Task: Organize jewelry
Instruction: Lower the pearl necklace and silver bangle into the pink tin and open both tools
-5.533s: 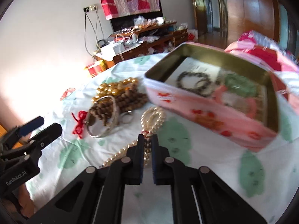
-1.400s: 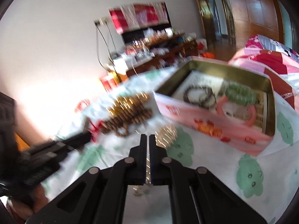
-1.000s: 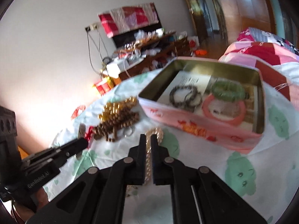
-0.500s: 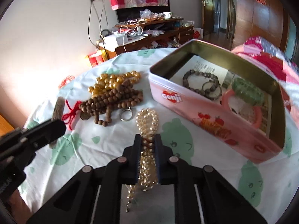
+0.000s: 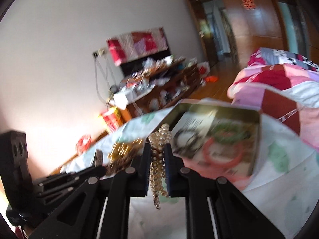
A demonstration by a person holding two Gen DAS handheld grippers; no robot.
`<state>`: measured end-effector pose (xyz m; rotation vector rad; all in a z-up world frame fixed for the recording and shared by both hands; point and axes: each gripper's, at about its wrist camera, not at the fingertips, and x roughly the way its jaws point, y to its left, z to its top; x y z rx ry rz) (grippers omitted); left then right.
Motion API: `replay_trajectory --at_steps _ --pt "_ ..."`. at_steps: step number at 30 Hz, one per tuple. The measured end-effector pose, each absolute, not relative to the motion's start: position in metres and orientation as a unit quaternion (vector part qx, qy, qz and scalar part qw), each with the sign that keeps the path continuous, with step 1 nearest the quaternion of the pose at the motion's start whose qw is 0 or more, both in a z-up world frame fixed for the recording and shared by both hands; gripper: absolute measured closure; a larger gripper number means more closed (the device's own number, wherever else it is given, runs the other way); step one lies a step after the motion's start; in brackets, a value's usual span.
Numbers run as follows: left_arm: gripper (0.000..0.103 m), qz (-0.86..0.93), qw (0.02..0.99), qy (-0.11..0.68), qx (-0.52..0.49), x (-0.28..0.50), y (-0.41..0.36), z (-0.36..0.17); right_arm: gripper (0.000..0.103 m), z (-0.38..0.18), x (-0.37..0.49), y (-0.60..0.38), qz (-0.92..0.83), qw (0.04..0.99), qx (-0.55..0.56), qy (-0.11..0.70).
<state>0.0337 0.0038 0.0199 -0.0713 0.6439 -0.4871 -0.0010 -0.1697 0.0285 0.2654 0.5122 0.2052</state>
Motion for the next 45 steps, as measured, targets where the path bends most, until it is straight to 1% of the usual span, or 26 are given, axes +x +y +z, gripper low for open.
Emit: replay_trajectory --at_steps 5,10,17,23,28,29,30,31,32,33,34,35,38,45 --pt "0.100 -0.262 0.922 0.284 -0.011 0.053 -0.034 0.038 0.088 0.048 0.024 -0.204 0.046 0.964 0.138 0.224" --pt "0.100 -0.284 0.916 0.282 0.016 0.080 -0.075 0.037 0.088 0.039 0.059 -0.234 0.008 0.961 0.161 0.227" --pt "0.099 -0.279 0.902 0.325 0.054 0.119 -0.120 0.007 0.088 -0.004 0.086 -0.256 -0.002 0.937 0.200 0.286" --pt "0.098 -0.267 0.893 0.356 0.063 0.126 -0.131 -0.016 0.087 -0.010 0.088 -0.260 -0.013 0.937 0.186 0.296" --pt "0.095 -0.264 0.893 0.358 0.069 0.120 -0.133 -0.014 0.084 -0.006 0.080 -0.264 -0.015 0.939 0.198 0.281" --pt "0.094 -0.262 0.894 0.358 0.069 0.120 -0.134 -0.013 0.078 -0.003 0.078 -0.263 -0.014 0.940 0.200 0.275" --pt "0.089 -0.260 0.895 0.357 0.067 0.116 -0.133 -0.011 0.063 -0.002 0.076 -0.262 -0.016 0.942 0.200 0.269" --pt "0.080 -0.259 0.896 0.356 0.066 0.114 -0.132 -0.011 0.053 0.002 0.072 -0.262 -0.022 0.945 0.198 0.259" --pt "0.064 -0.256 0.897 0.354 0.064 0.111 -0.132 -0.009 0.034 0.005 0.069 -0.261 -0.028 0.948 0.196 0.249" --pt "0.054 -0.250 0.901 0.348 0.066 0.108 -0.131 -0.008 0.027 0.008 0.065 -0.260 -0.036 0.951 0.192 0.237" --pt "0.038 -0.240 0.908 0.336 0.072 0.104 -0.131 -0.006 0.027 0.011 0.061 -0.260 -0.042 0.955 0.188 0.224" --pt "0.034 -0.231 0.914 0.325 0.076 0.099 -0.129 -0.003 0.027 0.014 0.059 -0.259 -0.045 0.958 0.184 0.217" --pt "0.031 -0.216 0.926 0.300 0.082 0.085 -0.124 0.006 0.016 0.017 0.056 -0.257 -0.057 0.961 0.175 0.208" --pt "0.031 -0.158 0.933 0.315 0.077 0.076 -0.101 0.003 0.016 0.017 0.049 -0.241 -0.066 0.969 0.138 0.194"
